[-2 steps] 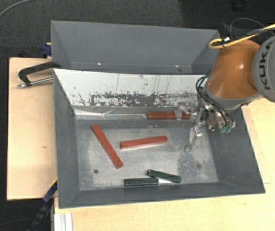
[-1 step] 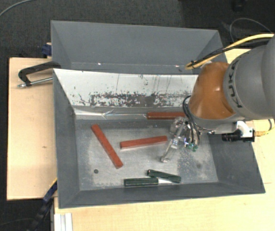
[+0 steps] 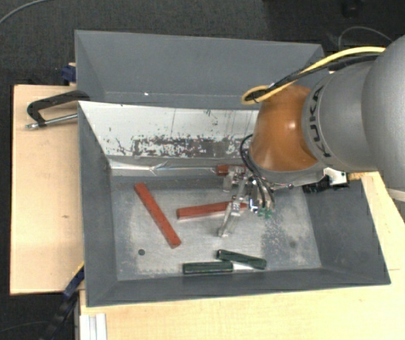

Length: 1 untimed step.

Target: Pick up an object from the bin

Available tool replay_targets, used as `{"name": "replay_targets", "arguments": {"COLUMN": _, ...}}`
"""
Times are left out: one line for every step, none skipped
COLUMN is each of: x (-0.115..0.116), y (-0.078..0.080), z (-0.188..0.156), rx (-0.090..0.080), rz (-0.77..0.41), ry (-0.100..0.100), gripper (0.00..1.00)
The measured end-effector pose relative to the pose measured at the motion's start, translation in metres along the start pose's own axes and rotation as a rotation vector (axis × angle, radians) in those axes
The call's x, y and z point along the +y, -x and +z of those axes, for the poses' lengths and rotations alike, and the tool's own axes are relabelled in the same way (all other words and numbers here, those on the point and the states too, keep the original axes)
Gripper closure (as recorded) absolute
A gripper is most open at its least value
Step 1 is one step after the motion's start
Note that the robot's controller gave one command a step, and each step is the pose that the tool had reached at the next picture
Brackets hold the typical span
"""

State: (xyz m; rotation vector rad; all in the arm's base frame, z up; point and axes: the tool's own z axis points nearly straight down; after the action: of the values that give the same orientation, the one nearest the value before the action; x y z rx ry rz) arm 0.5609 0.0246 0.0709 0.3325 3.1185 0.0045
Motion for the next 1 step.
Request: {"name": "replay_targets", "arguments": {"x": -0.0017, "y": 0.0001, "z": 0.0002, "rx": 0.001, "rz": 0.001, "ry": -0.002, "gripper": 1.00}}
